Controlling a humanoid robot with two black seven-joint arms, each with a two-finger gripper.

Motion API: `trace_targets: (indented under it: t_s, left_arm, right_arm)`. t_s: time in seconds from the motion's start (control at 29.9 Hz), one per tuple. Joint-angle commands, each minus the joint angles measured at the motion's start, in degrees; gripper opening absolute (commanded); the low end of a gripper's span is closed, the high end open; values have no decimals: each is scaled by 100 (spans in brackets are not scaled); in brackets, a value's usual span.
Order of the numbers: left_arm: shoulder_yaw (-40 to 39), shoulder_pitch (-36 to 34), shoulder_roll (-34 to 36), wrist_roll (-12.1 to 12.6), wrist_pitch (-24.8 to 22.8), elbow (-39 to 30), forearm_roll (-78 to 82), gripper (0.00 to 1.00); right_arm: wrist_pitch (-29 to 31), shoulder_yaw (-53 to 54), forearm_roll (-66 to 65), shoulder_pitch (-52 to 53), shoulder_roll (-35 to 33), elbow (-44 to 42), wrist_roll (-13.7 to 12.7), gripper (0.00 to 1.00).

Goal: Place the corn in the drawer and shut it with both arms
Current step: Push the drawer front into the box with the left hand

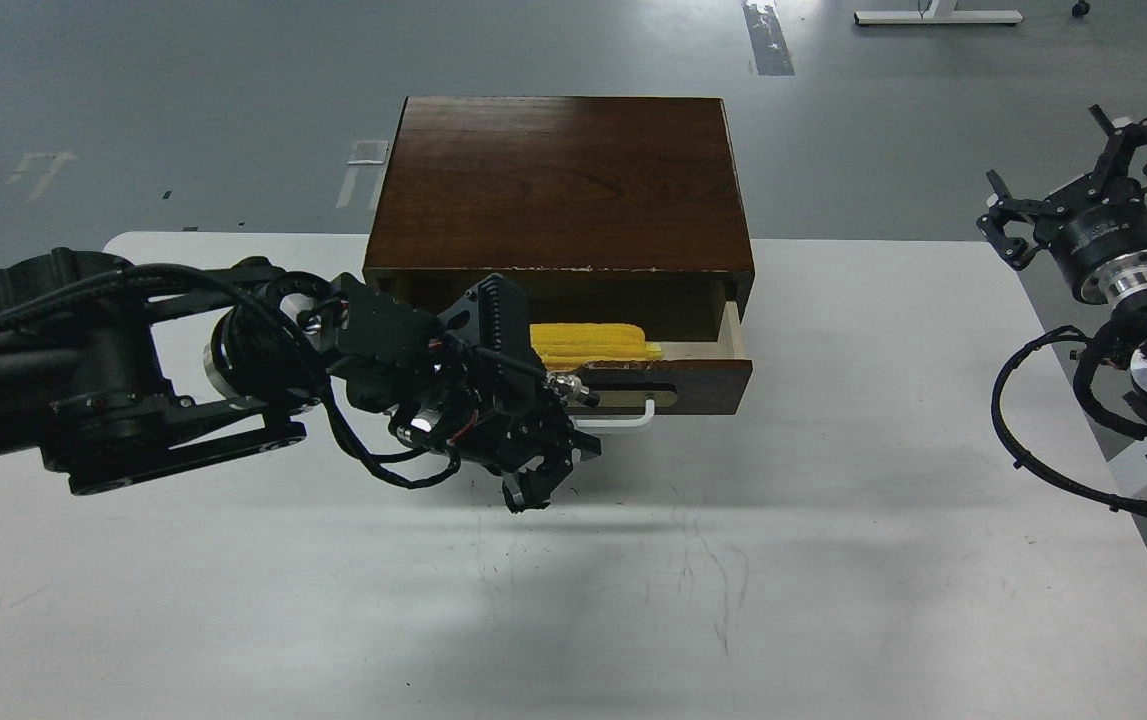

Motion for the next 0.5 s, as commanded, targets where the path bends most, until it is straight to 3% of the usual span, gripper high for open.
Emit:
trace_targets:
  t_s: [0.0,0.47]
  left_arm:
    - [1,-30,27,-1,0,34,0,0]
    - [1,-66,27,-18,0,579,0,0]
  right_arm:
    - [0,14,0,2,2,8,8,100]
    - [0,-4,0,28,-86,-1,8,100]
